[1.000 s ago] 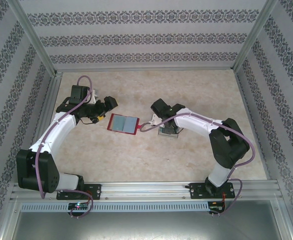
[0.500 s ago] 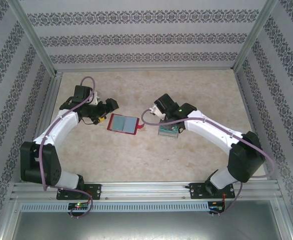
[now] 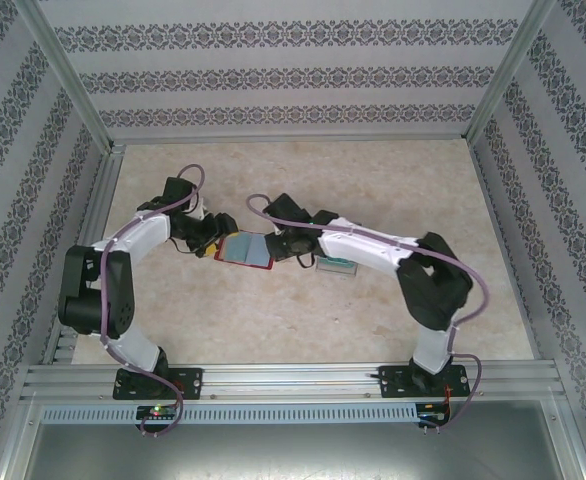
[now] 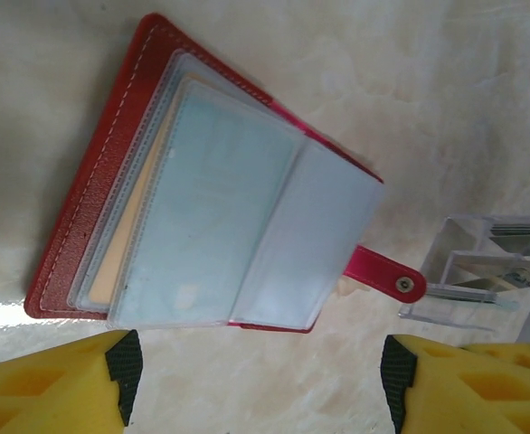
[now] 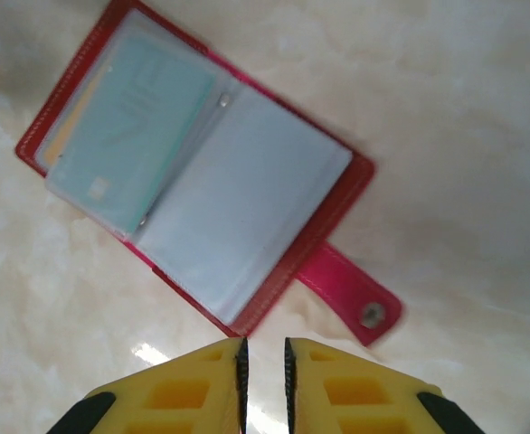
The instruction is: Take the credit cards out of the card holder
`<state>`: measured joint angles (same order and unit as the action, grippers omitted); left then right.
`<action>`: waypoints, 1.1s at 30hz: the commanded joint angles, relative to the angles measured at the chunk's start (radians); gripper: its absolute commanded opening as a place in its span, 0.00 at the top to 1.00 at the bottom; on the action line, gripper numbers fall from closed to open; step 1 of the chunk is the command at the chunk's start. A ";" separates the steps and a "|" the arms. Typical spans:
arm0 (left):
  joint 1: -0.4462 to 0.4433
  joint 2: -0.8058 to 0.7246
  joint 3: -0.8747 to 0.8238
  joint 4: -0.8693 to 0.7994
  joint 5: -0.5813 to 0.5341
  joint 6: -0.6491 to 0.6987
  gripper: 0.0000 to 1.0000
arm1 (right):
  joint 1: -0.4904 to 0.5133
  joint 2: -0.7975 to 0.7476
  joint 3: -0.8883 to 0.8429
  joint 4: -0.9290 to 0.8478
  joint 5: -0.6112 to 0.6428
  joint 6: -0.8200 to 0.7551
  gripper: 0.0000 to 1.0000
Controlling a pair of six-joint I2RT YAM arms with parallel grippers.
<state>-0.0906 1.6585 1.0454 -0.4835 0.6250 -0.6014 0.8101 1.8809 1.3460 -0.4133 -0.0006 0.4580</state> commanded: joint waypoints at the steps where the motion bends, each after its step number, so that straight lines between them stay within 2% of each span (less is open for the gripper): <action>1: -0.010 0.034 0.010 0.032 0.019 0.016 0.29 | 0.003 0.066 0.062 0.034 -0.040 0.164 0.78; 8: -0.021 0.093 0.031 0.045 0.021 0.018 0.30 | -0.009 0.167 0.112 0.017 -0.035 0.231 0.77; 23: -0.032 0.164 0.047 0.037 -0.021 0.038 0.30 | -0.017 0.213 0.085 0.044 -0.071 0.254 0.79; 33: -0.051 0.169 0.040 0.126 0.144 0.007 0.30 | -0.016 0.237 0.093 0.049 -0.096 0.260 0.79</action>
<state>-0.1188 1.8118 1.0740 -0.4152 0.6880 -0.5949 0.7937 2.0842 1.4315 -0.3801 -0.0658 0.7052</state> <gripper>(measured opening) 0.696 0.210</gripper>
